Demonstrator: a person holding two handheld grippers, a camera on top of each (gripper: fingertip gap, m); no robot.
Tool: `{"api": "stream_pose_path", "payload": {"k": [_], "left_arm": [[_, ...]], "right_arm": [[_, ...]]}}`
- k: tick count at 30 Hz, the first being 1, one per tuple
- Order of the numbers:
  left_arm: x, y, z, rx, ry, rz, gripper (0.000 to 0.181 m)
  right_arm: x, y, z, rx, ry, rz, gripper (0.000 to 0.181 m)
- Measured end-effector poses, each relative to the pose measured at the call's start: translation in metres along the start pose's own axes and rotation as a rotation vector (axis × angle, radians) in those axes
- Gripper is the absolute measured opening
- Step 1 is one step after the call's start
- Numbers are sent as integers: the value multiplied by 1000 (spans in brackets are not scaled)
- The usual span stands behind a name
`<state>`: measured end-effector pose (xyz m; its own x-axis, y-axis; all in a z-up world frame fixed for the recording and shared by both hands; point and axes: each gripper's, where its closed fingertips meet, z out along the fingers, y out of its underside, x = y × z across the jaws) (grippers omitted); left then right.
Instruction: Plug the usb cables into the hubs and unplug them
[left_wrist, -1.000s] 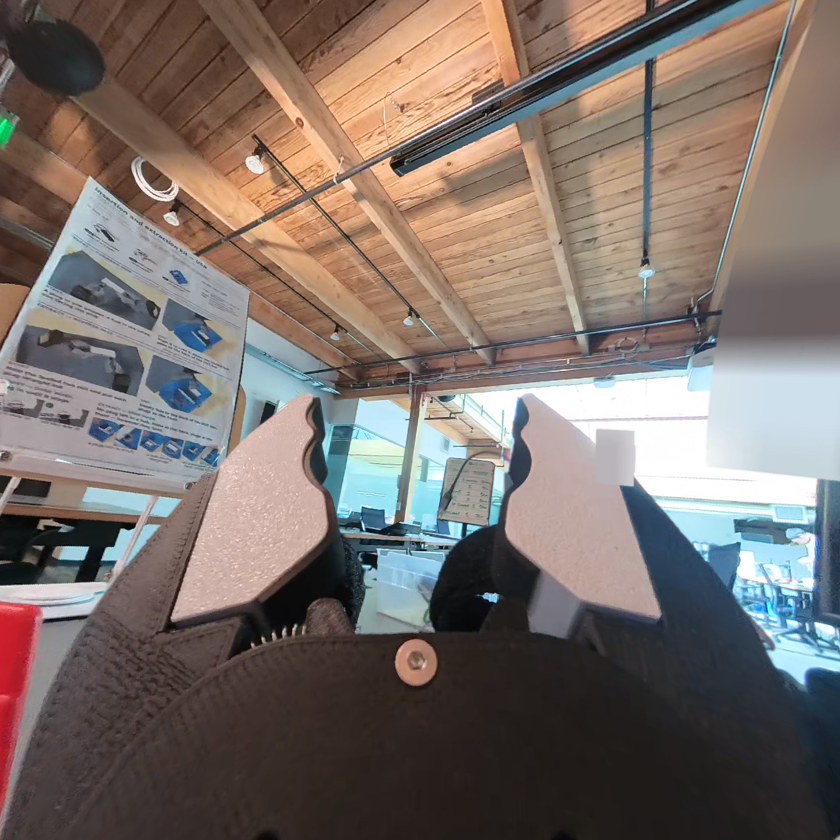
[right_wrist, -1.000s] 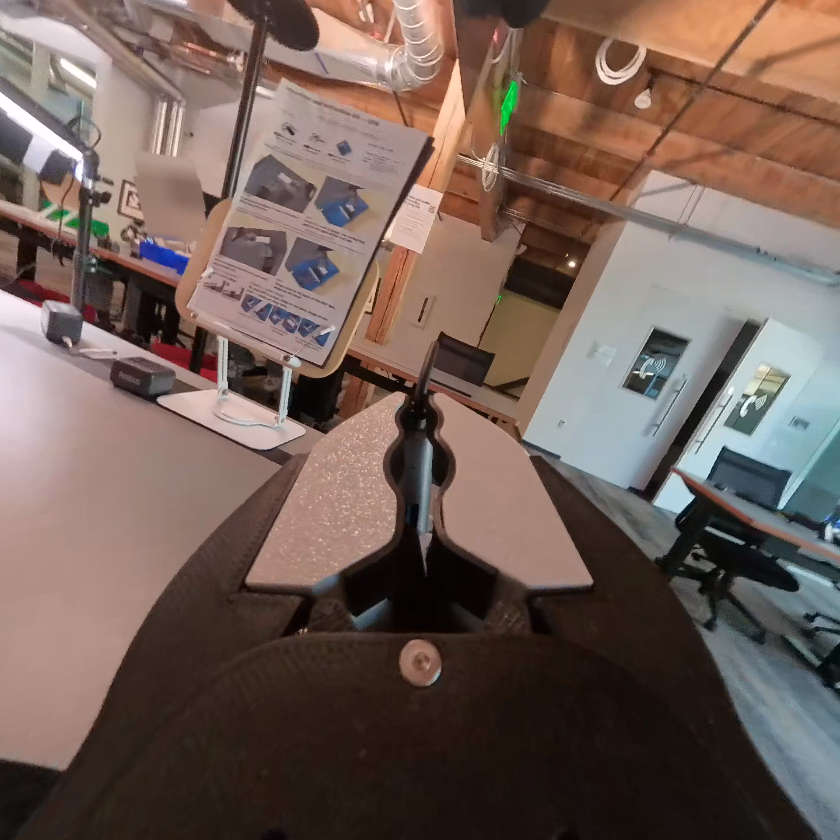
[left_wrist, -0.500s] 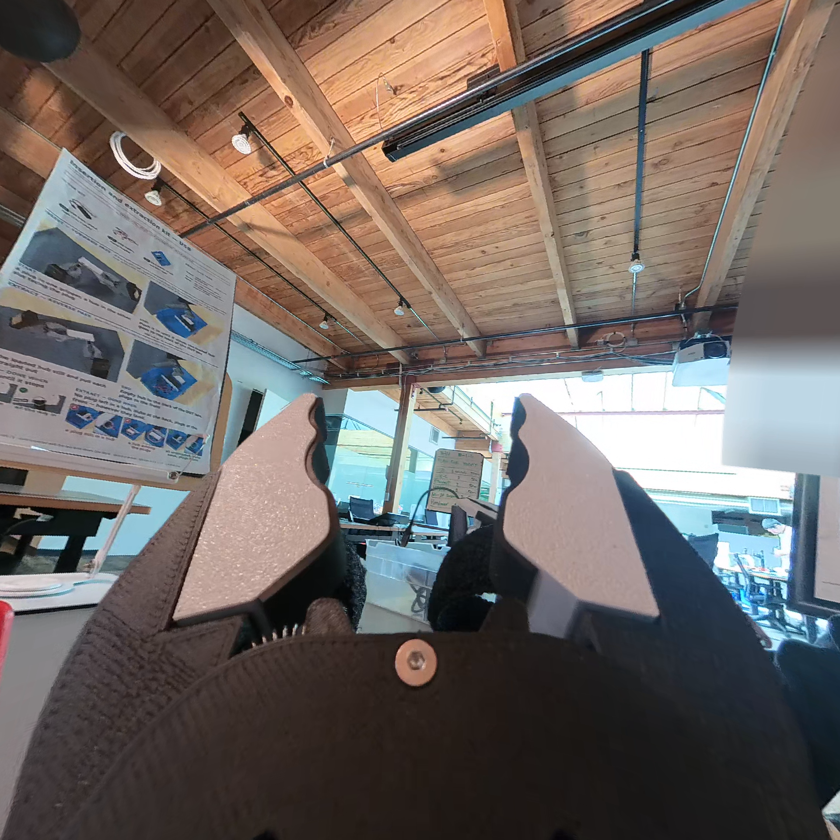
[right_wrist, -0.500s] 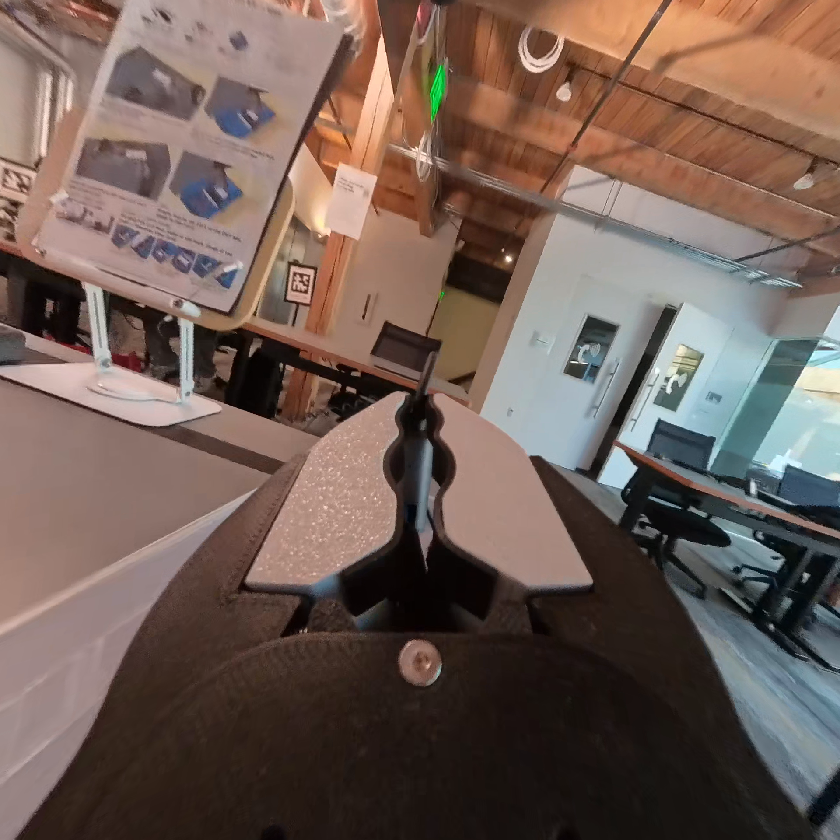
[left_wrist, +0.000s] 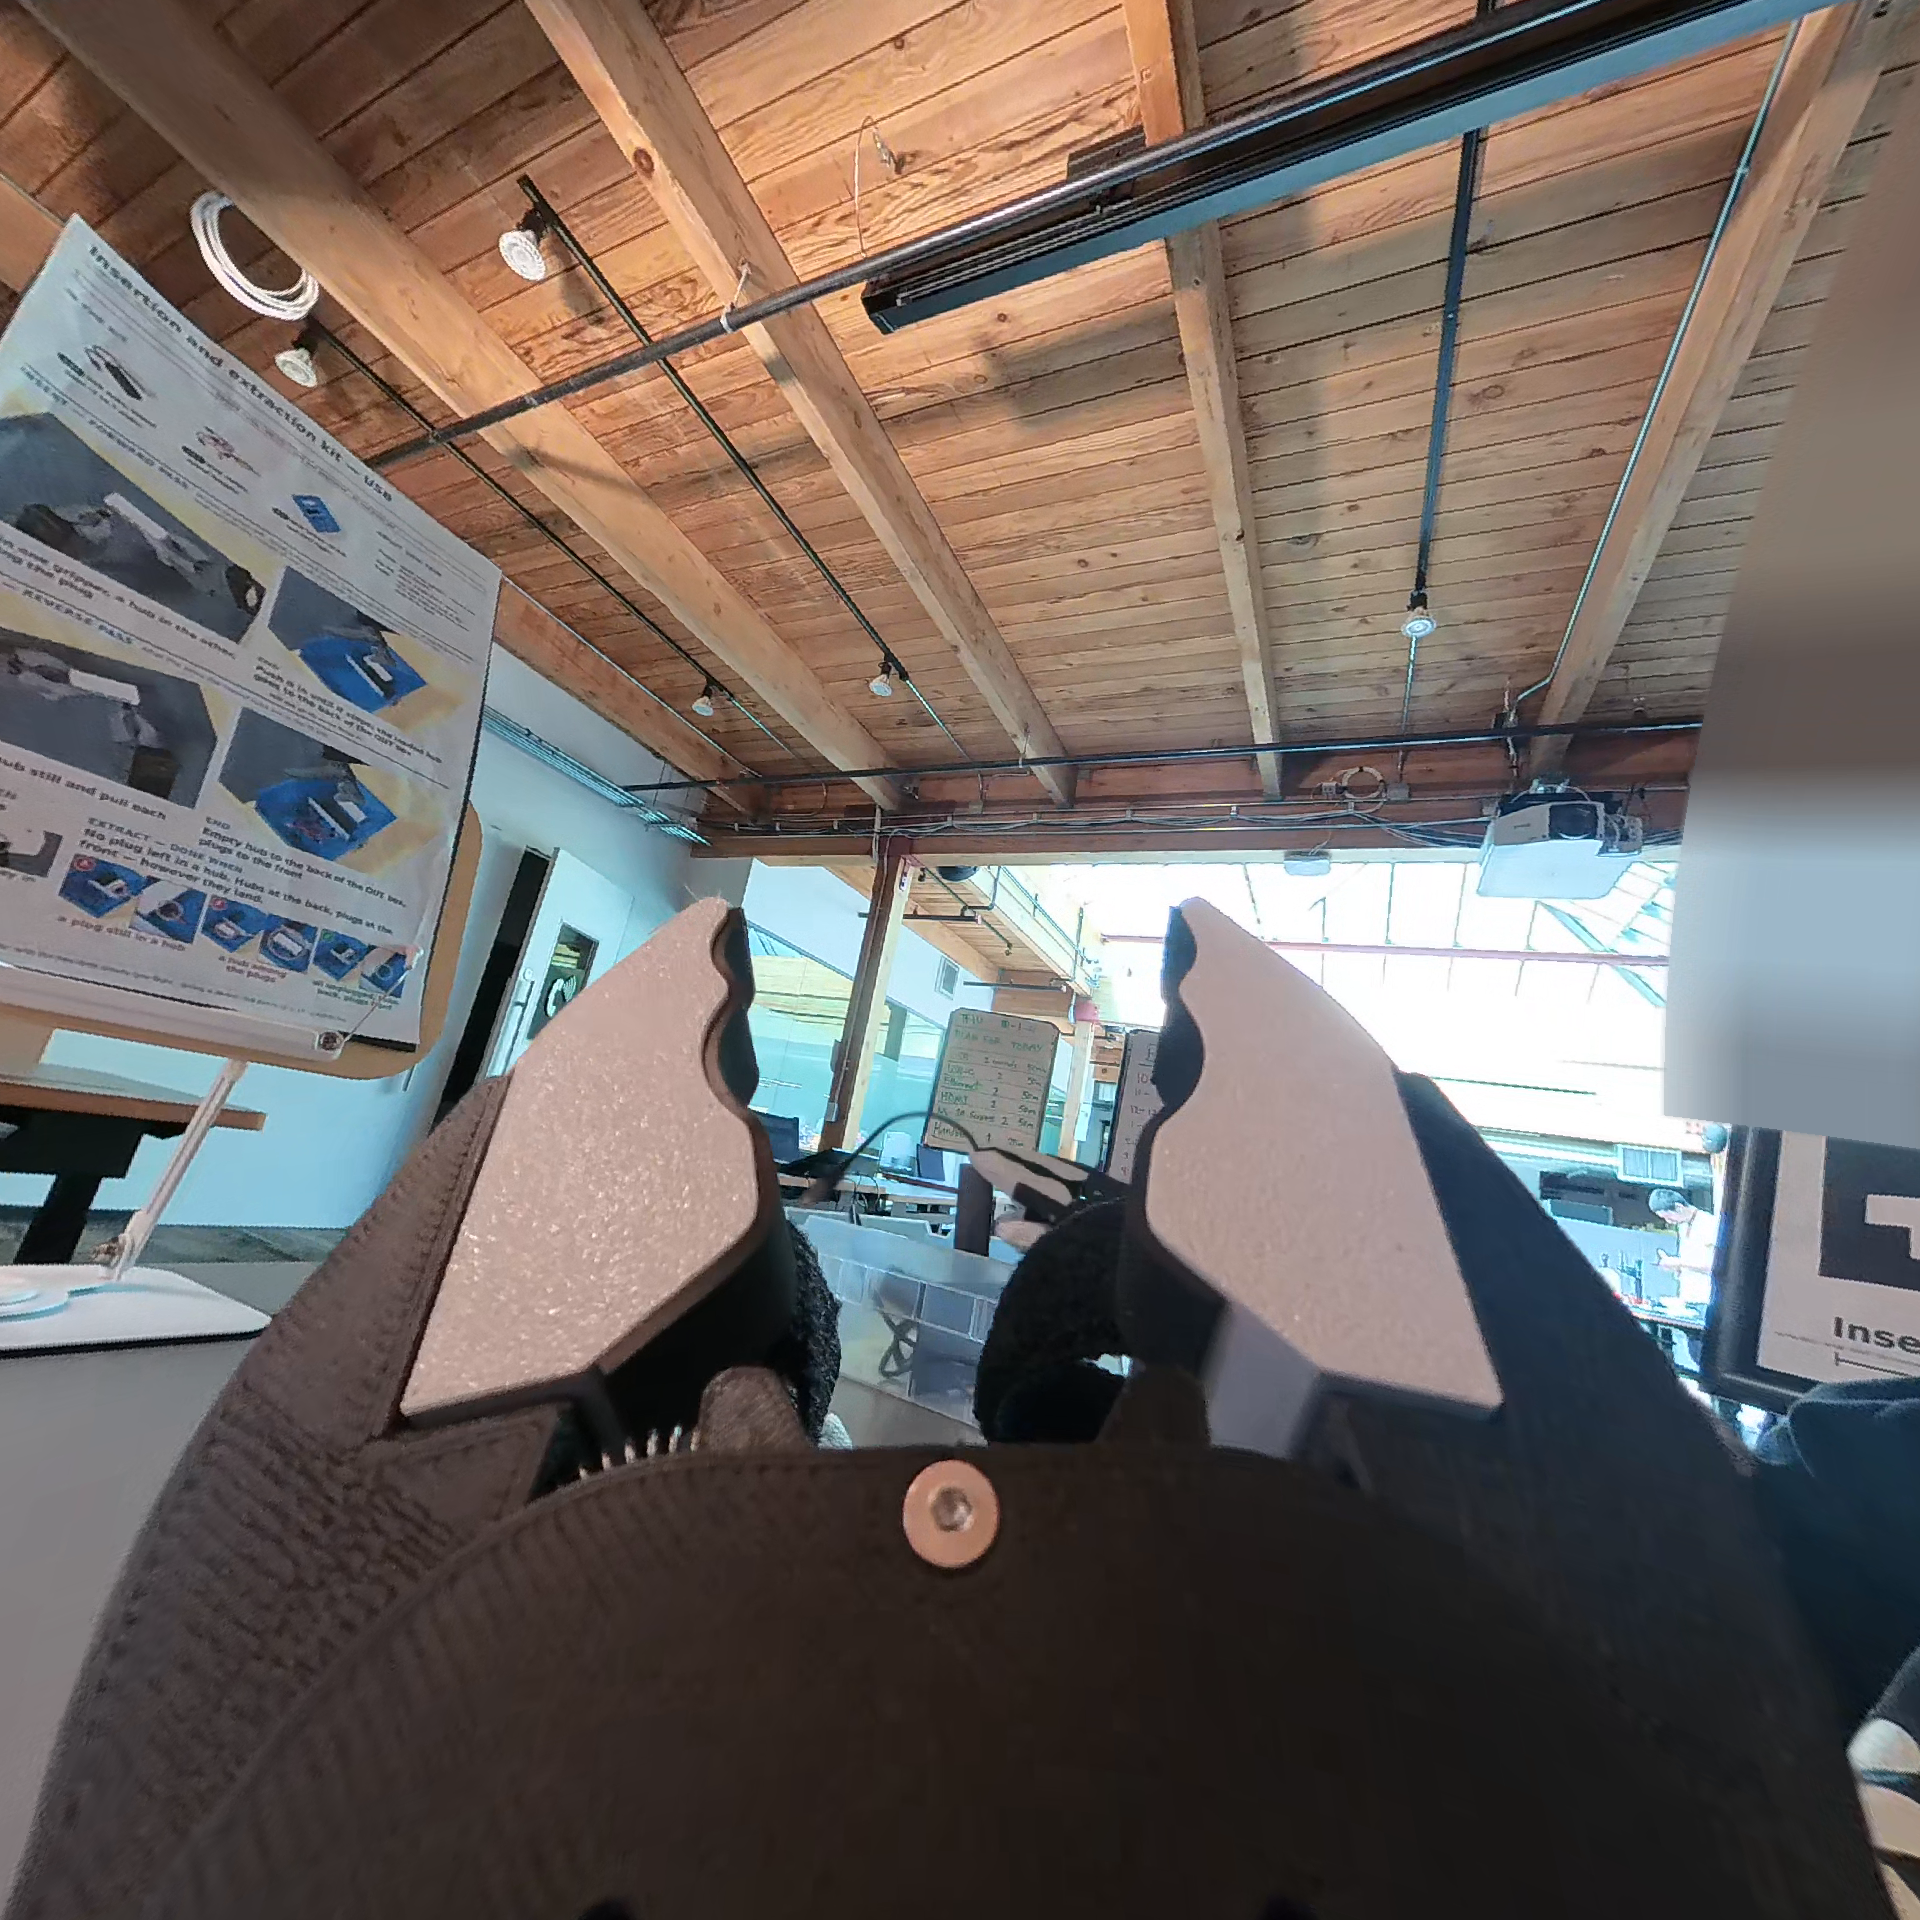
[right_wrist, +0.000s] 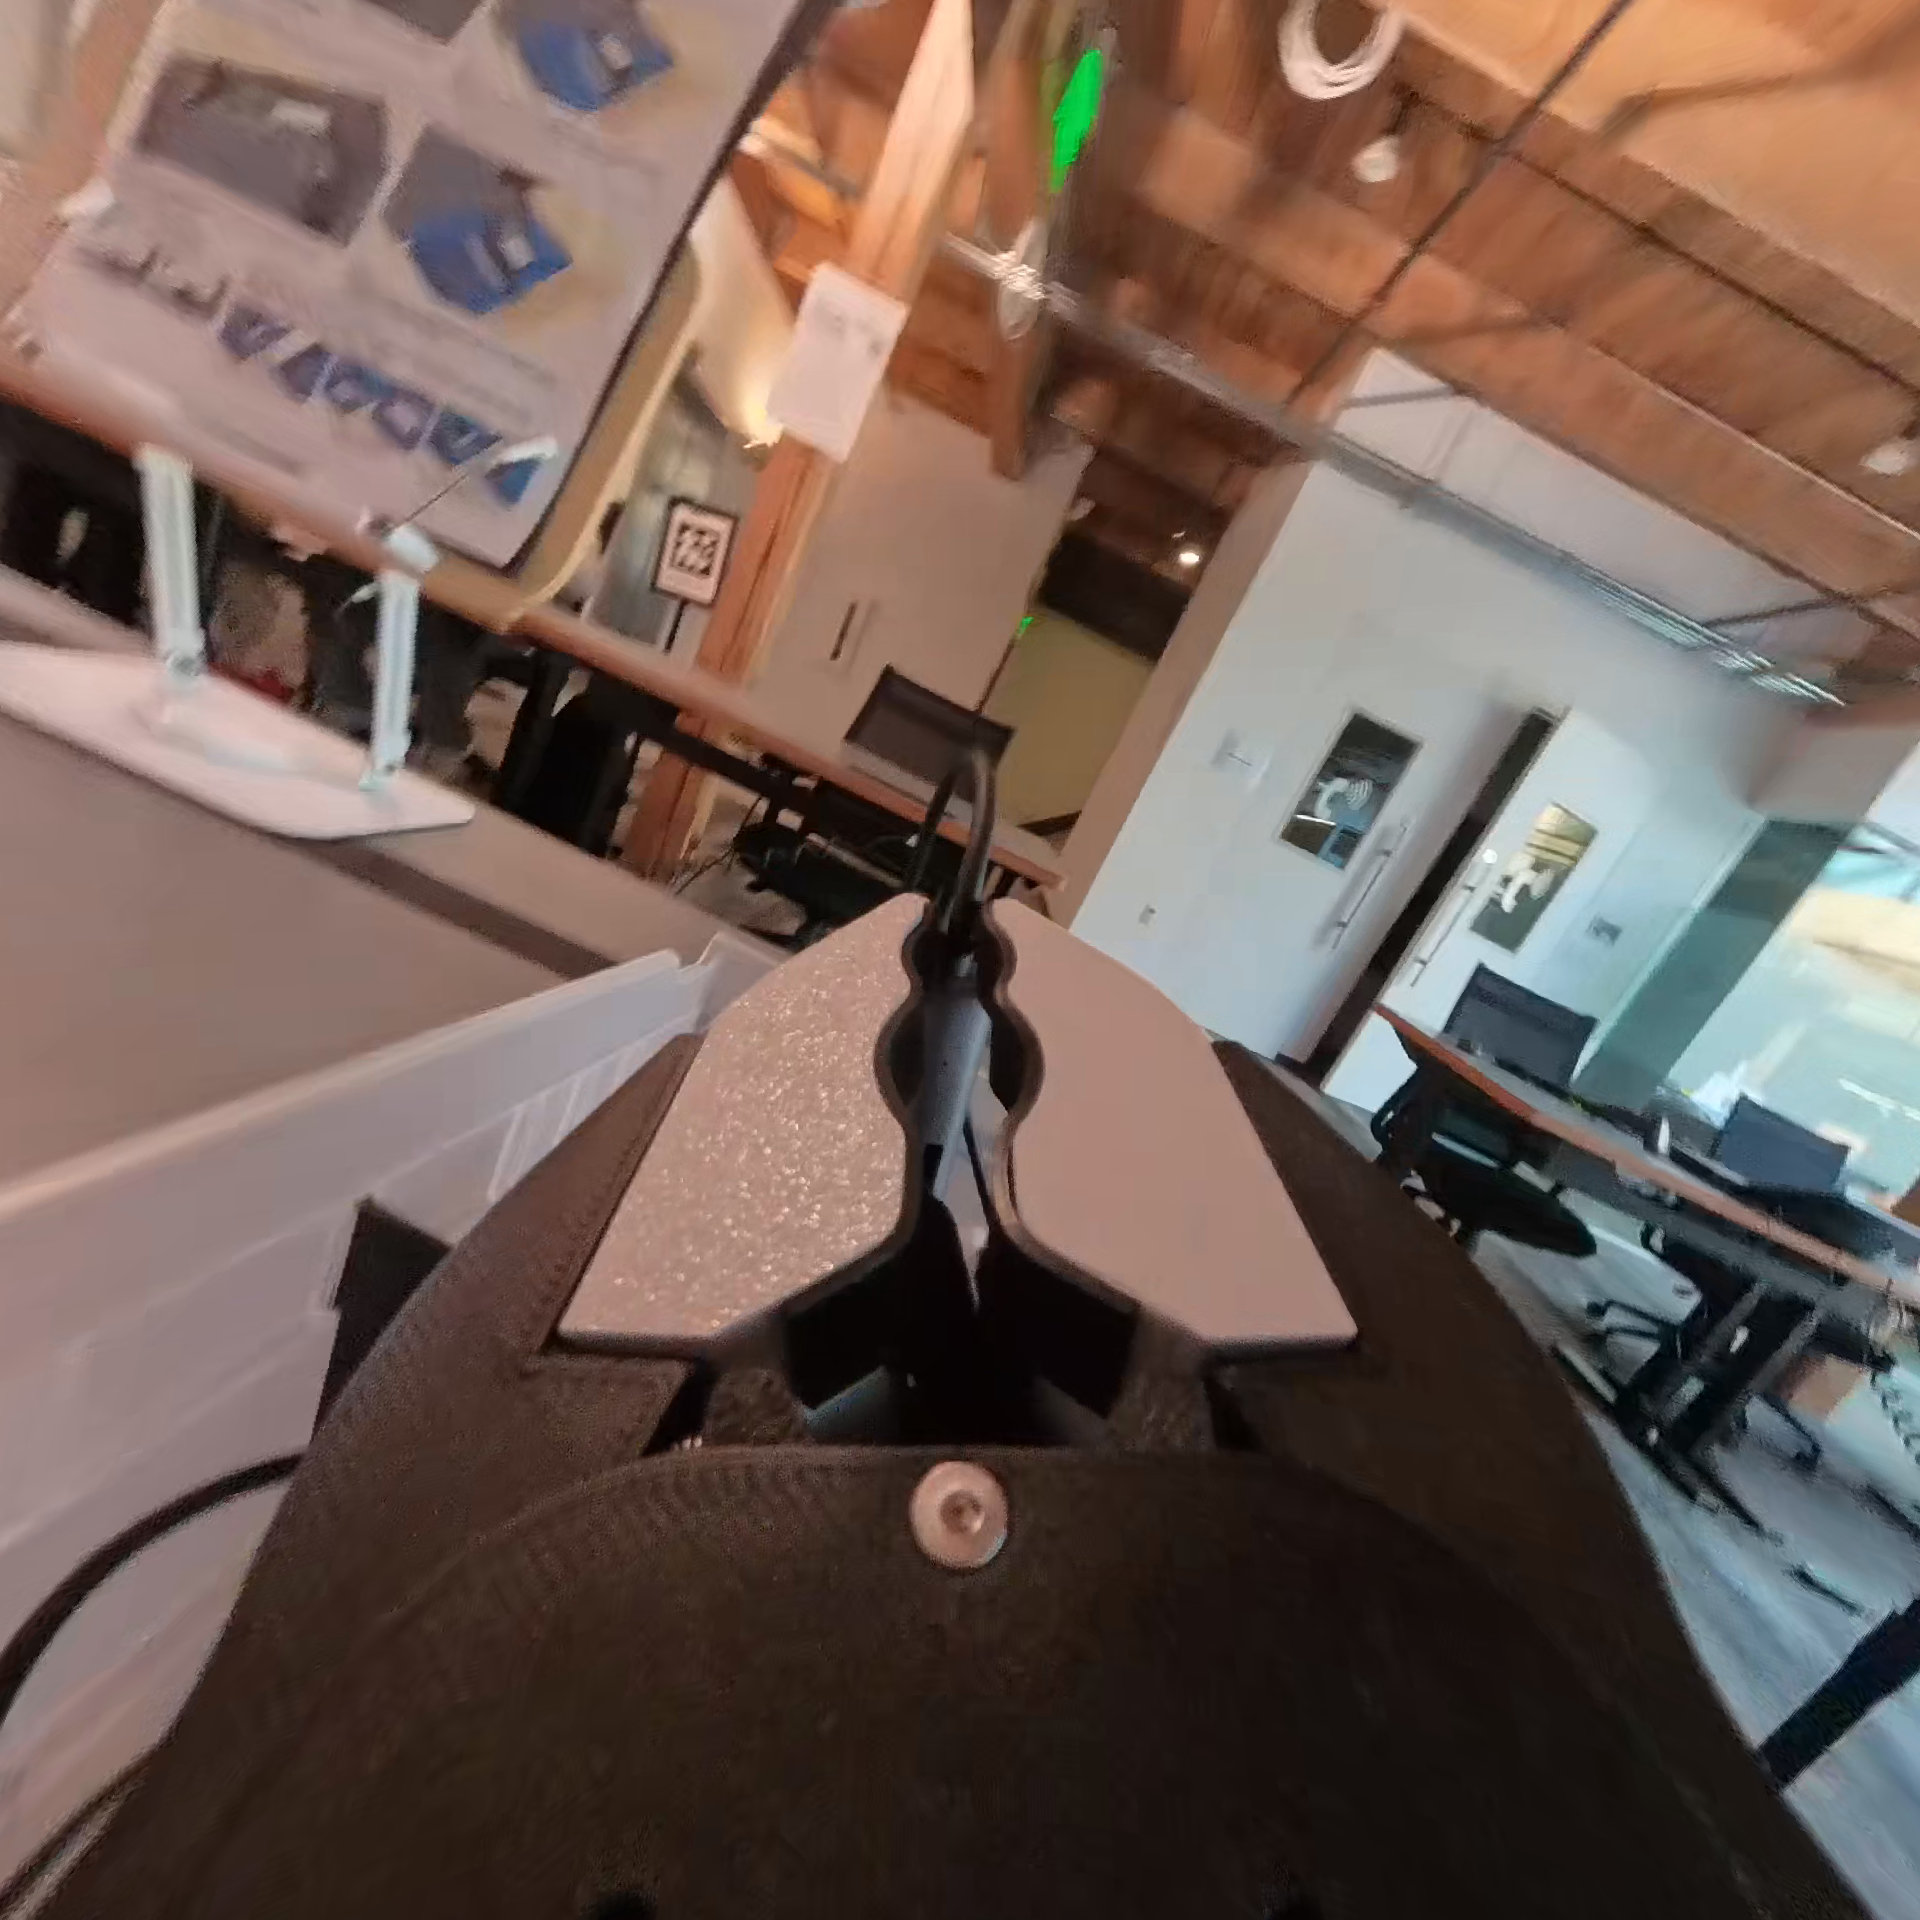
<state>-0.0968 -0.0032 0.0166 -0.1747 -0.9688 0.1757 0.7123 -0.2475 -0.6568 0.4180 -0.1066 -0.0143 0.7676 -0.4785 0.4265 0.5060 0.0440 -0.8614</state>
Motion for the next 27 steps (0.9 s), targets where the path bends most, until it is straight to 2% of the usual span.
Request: {"api": "stream_pose_path", "payload": {"k": [3, 7, 9, 11, 13, 15, 16, 18, 20, 23, 27], "left_arm": [[0, 1, 0, -7, 0, -3, 75], [-1, 4, 0, -22, -3, -19, 74], [-1, 7, 0, -33, 1, -29, 74], [-1, 9, 1, -45, 2, -36, 73], [-1, 11, 1, -57, 4, -43, 73], [-1, 12, 1, -63, 4, -48, 73], [-1, 12, 1, -65, 4, -50, 73], [-1, 12, 1, -63, 6, -56, 73], [-1, 13, 2, -64, 8, -61, 73], [0, 13, 2, -67, 12, -63, 73], [0, 13, 2, -64, 14, -65, 72]], "right_arm": [[2, 1, -1, -32, -4, 51, 6], [5, 3, -5, -110, 17, 12, 7], [-8, -1, -6, -118, -49, 7, 7], [-35, 1, -5, -168, -178, 1, 6], [-55, 29, -6, -366, -256, -112, 7], [-57, 61, -8, -538, -242, -307, 8], [-54, 70, -7, -577, -207, -355, 8], [-48, 74, -5, -586, -158, -296, 7], [-48, 78, -8, -620, -172, -141, 10], [-47, 79, -11, -633, -184, 49, 25], [-35, 69, -14, -599, -137, 106, 28]]}}
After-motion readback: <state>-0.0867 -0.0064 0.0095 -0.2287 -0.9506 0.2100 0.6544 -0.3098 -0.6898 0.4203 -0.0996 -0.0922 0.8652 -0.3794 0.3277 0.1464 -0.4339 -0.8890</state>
